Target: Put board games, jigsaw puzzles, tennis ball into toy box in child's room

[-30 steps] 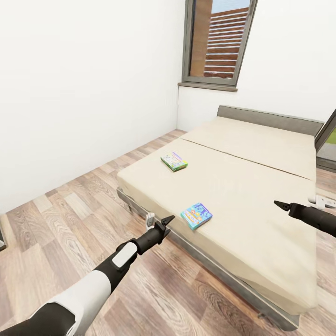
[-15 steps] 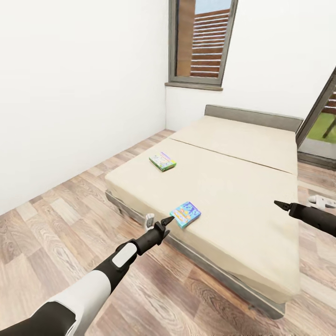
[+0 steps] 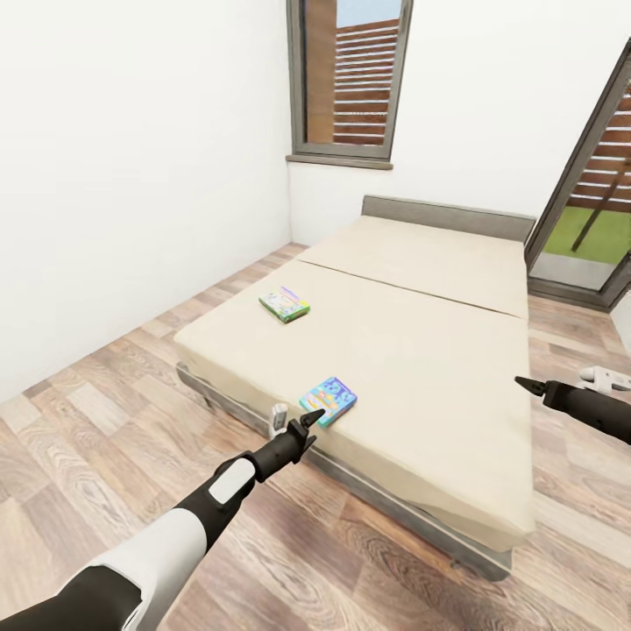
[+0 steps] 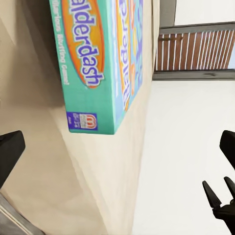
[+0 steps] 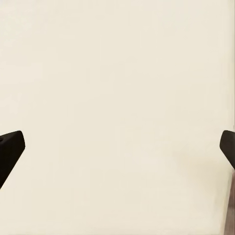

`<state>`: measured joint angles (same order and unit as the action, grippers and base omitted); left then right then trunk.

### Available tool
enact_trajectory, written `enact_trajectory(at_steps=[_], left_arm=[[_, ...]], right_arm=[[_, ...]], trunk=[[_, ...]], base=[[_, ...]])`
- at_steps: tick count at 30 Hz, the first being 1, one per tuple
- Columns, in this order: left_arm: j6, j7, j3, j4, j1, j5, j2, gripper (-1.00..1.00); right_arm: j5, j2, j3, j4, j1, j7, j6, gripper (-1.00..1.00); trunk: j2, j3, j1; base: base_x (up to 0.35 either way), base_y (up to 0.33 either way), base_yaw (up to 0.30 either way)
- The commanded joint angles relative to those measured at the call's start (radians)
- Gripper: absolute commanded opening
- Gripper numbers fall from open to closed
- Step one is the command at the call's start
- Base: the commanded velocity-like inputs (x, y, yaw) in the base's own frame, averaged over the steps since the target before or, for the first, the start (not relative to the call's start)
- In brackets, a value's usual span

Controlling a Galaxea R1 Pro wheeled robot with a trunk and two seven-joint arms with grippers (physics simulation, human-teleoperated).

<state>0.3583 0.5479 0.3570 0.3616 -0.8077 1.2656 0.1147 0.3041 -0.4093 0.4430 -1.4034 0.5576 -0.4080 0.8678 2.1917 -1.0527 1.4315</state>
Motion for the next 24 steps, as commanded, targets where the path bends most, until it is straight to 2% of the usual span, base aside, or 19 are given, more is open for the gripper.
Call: enact_trajectory(at_steps=[1,16,24], left_arm=[[0.005,0.002,0.004,-0.003,-0.001,0.010,-0.001,1.00],[0.004,0.001,-0.030,-0.022,-0.002,0.008,-0.002,1.00],[0.004,0.001,-0.037,-0.034,-0.003,0.008,-0.004,1.00]], right_arm=[[-0.003,0.000,0.002,0.000,0.001,-0.006,0.005,1.00],[-0.003,0.000,0.002,-0.002,0.001,-0.006,0.005,1.00],[-0.003,0.000,0.002,-0.002,0.001,-0.006,0.005,1.00]], trunk=[[0.000,-0.001,0.000],[0.000,-0.001,0.000],[0.000,-0.001,0.000]], base=[[0.000,0.000,-0.054],[0.000,0.000,-0.021],[0.000,0.000,-0.004]])
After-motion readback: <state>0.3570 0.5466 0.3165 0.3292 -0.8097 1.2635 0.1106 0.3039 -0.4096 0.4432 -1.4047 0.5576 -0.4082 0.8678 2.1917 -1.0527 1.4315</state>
